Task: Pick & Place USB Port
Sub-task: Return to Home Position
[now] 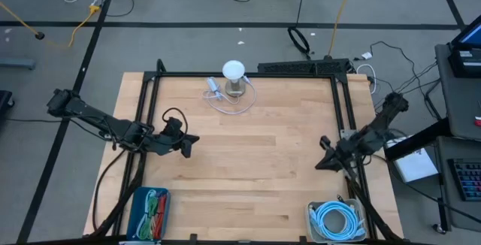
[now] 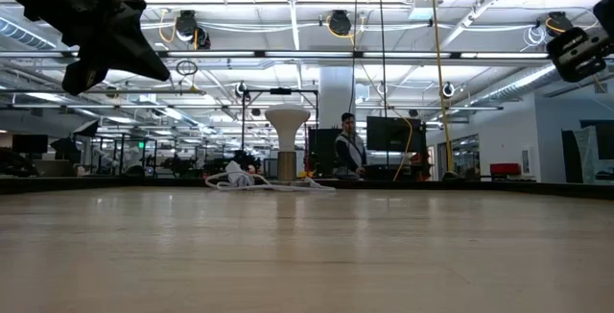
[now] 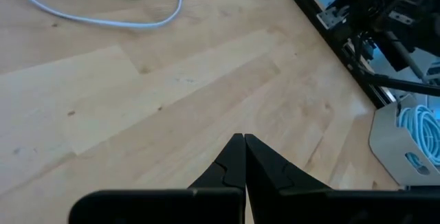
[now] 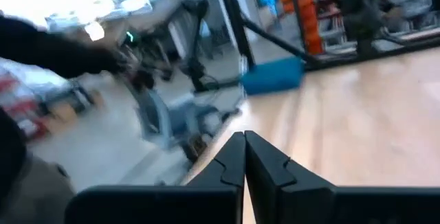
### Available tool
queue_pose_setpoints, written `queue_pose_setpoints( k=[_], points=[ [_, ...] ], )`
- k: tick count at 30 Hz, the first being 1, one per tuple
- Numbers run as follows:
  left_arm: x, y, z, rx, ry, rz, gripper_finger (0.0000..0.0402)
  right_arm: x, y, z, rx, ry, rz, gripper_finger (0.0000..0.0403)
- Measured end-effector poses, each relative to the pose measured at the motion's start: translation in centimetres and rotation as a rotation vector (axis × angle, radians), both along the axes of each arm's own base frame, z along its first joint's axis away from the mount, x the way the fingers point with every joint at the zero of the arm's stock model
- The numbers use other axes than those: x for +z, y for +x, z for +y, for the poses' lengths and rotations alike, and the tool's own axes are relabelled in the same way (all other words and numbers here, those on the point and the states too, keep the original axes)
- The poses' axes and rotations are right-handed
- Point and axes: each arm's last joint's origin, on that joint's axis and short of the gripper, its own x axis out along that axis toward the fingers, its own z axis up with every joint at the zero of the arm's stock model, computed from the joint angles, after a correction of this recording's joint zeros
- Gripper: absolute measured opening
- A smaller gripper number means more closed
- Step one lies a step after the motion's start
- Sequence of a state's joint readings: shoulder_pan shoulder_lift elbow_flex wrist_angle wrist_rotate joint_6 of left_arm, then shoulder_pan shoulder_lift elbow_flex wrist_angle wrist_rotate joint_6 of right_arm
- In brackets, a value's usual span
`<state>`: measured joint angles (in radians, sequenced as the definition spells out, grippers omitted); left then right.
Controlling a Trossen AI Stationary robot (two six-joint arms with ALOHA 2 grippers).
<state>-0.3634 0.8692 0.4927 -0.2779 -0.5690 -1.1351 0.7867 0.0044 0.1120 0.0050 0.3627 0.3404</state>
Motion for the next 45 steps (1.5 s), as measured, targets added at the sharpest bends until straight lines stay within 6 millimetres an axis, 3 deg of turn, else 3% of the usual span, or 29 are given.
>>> queue_pose_setpoints(
  k=[4,12,22,30,35,45],
  points=[
    [-0.1,0.0,0.0,-0.001,0.004,0.007,0.0,-0.3,0.1,0.2,0.023,0.105,-0.021,0.0],
    [-0.9,-0.7,0.0,-0.052,0.017,0.135,0.0,-0.4,0.1,0.2,0.02,0.06,-0.026,0.0],
    [-3.5,-5.0,0.7,-0.023,0.011,0.546,0.0,-0.6,0.2,0.1,-0.035,0.028,-0.018,0.0],
    [-8.2,-7.2,0.9,-0.106,-0.068,0.189,0.0,-0.6,0.4,-0.3,-0.165,-0.021,-0.028,0.0],
    [-7.4,-7.6,1.2,-0.177,0.161,0.176,0.0,-0.7,0.4,-0.4,-0.229,-0.015,-0.02,0.0],
    [-7.3,-7.7,1.3,-0.233,0.236,0.197,0.0009,-0.7,0.6,-0.6,-0.323,-0.052,-0.019,0.0]
  ],
)
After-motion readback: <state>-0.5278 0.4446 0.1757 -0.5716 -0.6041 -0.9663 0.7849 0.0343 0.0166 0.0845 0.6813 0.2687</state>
